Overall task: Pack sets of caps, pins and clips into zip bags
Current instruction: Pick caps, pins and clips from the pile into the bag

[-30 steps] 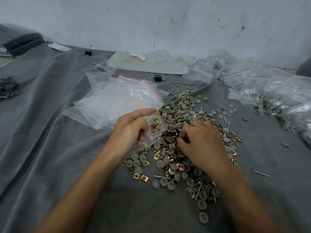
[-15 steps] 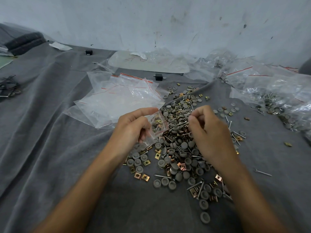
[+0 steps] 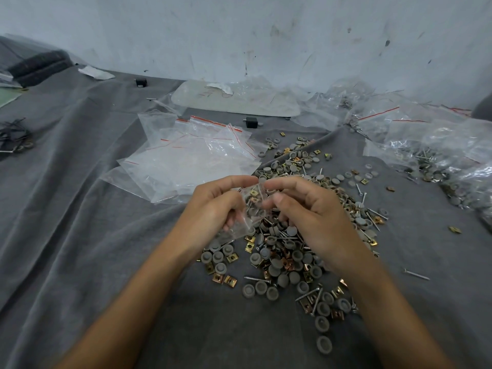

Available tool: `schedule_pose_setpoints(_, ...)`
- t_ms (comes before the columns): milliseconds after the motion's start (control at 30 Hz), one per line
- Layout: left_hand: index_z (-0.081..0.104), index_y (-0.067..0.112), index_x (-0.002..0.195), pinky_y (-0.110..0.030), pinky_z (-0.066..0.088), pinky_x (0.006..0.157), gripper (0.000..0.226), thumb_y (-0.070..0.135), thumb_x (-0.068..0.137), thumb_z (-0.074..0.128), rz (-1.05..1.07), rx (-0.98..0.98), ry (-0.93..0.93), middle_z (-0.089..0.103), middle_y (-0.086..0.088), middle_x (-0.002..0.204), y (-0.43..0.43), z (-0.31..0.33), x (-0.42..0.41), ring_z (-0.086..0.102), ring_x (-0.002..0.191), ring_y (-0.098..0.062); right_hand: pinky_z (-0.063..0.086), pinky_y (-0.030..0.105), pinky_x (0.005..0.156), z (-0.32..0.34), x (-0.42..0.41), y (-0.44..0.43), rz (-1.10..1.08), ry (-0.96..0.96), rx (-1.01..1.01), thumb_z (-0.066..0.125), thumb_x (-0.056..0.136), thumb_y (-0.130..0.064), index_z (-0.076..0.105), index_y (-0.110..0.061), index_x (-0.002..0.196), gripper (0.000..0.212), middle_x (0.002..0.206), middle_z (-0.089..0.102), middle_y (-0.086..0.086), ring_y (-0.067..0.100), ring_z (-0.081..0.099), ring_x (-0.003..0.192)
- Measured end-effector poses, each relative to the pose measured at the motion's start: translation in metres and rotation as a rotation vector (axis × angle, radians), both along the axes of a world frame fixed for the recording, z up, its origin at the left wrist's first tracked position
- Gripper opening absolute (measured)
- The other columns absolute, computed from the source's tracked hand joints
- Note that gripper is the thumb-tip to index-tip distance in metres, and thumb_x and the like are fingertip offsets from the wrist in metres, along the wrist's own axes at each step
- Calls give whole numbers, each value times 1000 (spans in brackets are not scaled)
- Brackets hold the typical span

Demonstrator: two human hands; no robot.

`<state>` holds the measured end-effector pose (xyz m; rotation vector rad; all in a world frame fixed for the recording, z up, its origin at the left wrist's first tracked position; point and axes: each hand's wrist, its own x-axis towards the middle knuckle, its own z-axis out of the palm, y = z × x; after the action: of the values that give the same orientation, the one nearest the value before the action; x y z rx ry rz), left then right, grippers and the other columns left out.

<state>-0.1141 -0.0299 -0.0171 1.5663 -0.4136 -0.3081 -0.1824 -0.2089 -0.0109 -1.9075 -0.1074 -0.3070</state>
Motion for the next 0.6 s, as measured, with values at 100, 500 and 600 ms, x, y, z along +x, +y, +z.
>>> schedule_pose_setpoints(100, 78, 33, 106, -29, 40, 54, 45, 17, 72, 53, 7, -1, 4, 54, -15, 66, 1, -1, 0, 44, 58, -21, 47, 10, 64, 0, 1, -7, -67, -6, 19, 59, 101, -11, 71, -32, 108, 25, 90, 77, -10, -3, 63, 72)
schedule_pose_setpoints(500, 76, 33, 108, -23, 49, 64, 43, 17, 76, 52, -59, 60, -50, 53, -7, 53, 4, -1, -4, 52, 52, -10, 40, 48, 110, -10, 3, -6, 70, 11, -404, 58, 89, 5, 74, -39, 105, 50, 152, 42, -20, 6, 36, 142)
schedule_pose_setpoints(600, 75, 28, 111, -16, 47, 59, 37, 19, 80, 57, -98, 77, -72, 52, -6, 49, 3, 1, -5, 51, 48, -11, 43, 54, 107, -13, 4, -1, 74, -15, -412, 66, 95, -11, 72, -36, 108, 29, 152, 44, -15, 11, 40, 141)
